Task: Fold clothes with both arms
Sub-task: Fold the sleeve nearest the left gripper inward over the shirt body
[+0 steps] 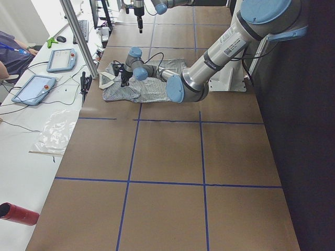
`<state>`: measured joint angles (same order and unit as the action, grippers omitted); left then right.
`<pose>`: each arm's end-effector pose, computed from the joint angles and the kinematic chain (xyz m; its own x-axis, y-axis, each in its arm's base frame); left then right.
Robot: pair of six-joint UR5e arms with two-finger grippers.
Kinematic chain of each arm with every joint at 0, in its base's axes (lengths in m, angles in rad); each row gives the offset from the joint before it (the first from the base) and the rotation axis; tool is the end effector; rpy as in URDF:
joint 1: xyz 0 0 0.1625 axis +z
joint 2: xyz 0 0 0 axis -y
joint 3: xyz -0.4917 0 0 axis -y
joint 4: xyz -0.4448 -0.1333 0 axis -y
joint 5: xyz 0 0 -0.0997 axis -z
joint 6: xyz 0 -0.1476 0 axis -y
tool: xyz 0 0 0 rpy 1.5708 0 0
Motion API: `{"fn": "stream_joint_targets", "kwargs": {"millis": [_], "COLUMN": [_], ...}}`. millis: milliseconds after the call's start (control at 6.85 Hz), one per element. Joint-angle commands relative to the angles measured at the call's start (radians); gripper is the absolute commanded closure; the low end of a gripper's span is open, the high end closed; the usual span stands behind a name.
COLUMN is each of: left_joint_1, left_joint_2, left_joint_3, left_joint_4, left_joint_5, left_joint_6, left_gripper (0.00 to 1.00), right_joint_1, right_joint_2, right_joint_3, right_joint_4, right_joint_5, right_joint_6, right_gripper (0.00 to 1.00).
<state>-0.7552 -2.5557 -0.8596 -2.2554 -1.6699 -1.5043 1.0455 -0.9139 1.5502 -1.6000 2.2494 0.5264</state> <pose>0.6580 -0.7824 0.3170 0.4591 -0.3414 -0.8202 0.5939 0.8045 -0.0024 -0.3687 -0.7172 0.3251 0.6340 -0.2484 0.7324 0.1079 0.9662 0.2342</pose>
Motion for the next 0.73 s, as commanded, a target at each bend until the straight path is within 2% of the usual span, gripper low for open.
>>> {"fn": "stream_joint_targets", "kwargs": {"millis": [0,292,438,584], "left_joint_1": [0.000,0.000,0.000,0.000], "left_joint_2": [-0.001,-0.001,0.000,-0.001], "left_joint_3": [0.025,0.078,0.083,0.083], "left_joint_4": [-0.088,-0.195,-0.214,-0.214], "left_joint_5": [0.006,0.006,0.007,0.006], "left_joint_6": [-0.002,-0.002,-0.002,0.021], "left_gripper": [1.00,1.00,0.96,0.01], "right_joint_1": [-0.001,-0.001,-0.001,-0.001], "right_joint_2": [-0.005,-0.005,-0.006,-0.016], "right_joint_3": [-0.001,-0.001,0.001,0.007], "right_joint_4": [0.002,0.002,0.002,0.006], "right_joint_5": [-0.001,-0.002,-0.002,-0.007], "right_joint_6": [0.001,0.003,0.003,0.001], "right_gripper": [0.00,0.00,0.00,0.00]}}
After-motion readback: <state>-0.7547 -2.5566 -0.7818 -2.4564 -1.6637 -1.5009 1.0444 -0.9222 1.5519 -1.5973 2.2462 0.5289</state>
